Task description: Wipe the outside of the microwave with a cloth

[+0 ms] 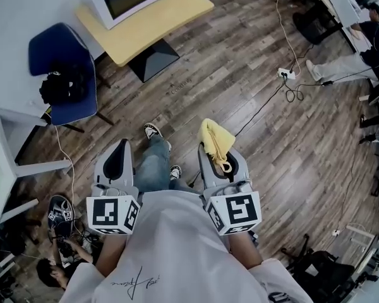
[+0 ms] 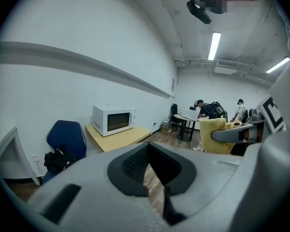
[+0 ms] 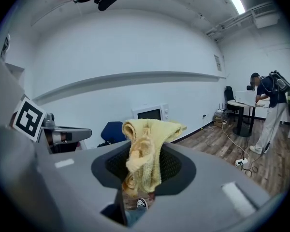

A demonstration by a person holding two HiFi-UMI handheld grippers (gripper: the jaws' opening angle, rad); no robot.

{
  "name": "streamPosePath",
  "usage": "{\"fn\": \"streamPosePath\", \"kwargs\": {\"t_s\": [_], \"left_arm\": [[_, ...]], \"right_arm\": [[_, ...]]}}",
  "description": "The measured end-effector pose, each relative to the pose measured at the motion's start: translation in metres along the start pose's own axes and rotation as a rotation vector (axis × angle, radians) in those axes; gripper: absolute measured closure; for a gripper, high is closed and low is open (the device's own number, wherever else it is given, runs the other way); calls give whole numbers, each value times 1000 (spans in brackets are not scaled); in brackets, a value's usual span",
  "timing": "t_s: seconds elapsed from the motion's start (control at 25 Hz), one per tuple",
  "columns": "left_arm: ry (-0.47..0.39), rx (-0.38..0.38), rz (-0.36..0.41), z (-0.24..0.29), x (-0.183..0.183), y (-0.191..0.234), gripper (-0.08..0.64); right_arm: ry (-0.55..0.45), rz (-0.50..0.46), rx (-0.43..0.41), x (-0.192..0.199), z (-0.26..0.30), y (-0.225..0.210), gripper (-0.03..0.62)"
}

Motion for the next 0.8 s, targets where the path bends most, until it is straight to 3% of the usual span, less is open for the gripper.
{"fn": "streamPosePath", "kwargs": {"t_s": [0.44,0.8], "left_arm": [[-54,48,-16,80,-57,36,566],[-88,36,-30,138,-118,103,566]], "right_arm": [[-7,-55,-5,-60,84,-21,476],[3,-98,-66,-124,184,-10,476]]}}
Point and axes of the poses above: the fingertips, and each gripper's own axes: z forward along the fingers, y to its left, x out of its underside, the point moved 1 cm from there along -z, backward along the fingers, and after that the axes turned 6 degrees about y, right-handed, at the moved point
